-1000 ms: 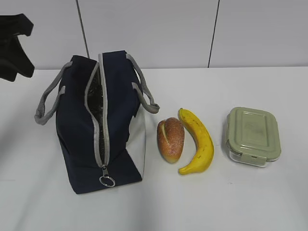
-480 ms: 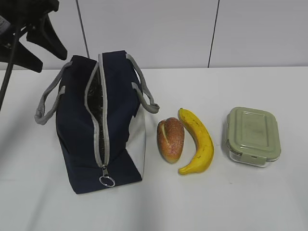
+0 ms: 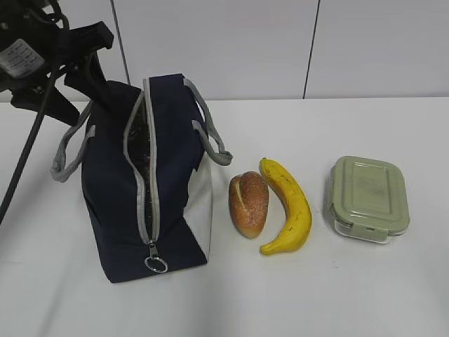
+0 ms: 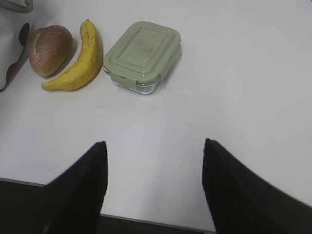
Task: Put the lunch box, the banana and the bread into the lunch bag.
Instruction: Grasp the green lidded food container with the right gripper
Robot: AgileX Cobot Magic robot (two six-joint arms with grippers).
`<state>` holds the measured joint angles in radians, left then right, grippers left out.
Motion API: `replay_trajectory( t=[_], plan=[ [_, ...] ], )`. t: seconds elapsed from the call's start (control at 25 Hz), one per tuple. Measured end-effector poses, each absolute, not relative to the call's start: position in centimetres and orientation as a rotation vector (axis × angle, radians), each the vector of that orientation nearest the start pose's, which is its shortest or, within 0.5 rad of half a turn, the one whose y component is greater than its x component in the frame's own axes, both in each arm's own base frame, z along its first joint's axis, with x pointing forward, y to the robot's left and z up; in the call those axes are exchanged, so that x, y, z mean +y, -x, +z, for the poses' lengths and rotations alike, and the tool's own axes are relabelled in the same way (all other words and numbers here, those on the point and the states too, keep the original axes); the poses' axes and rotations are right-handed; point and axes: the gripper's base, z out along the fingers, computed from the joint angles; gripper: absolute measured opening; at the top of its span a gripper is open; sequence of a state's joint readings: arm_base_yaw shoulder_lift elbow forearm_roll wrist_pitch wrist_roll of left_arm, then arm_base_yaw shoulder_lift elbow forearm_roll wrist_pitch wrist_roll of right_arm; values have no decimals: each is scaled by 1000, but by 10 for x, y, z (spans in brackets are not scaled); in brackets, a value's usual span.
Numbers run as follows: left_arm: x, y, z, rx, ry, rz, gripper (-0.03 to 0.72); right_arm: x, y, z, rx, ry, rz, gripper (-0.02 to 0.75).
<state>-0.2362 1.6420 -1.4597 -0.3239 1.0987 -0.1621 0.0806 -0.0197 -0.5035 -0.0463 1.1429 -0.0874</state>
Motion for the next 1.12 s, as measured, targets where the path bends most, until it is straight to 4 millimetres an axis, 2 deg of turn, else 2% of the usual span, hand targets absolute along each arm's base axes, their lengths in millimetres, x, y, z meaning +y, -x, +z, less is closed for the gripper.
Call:
replay_trajectory(
  t=[0.2, 0.6, 0.68, 0.72, 0.88, 0.92, 1.0, 1.12],
  plan=[
    [-104, -332, 320, 2758, 22, -509, 419, -5, 12, 272, 2096, 171, -60, 457],
    [-107, -341, 303, 2804, 33, -506, 412, -5, 12, 272, 2096, 171, -60, 457],
    [-107, -342, 303, 2797, 34, -506, 366, -5, 12, 272, 2096, 171, -60, 457],
    [-107, -342, 303, 2795, 35, -507, 320, -5, 12, 272, 2096, 171, -60, 457],
    [-107, -342, 303, 2787, -43, -484, 78, -5, 12, 272, 2096, 171, -60, 456],
    [-106, -342, 303, 2784, -64, -471, 39, -5, 12, 272, 2096, 171, -60, 456],
    [-104, -343, 303, 2777, -87, -440, 6, -5, 12, 272, 2096, 171, -60, 456],
    [-103, -345, 303, 2755, -100, -405, 2, -5, 12, 272, 2096, 171, -60, 456]
  ],
)
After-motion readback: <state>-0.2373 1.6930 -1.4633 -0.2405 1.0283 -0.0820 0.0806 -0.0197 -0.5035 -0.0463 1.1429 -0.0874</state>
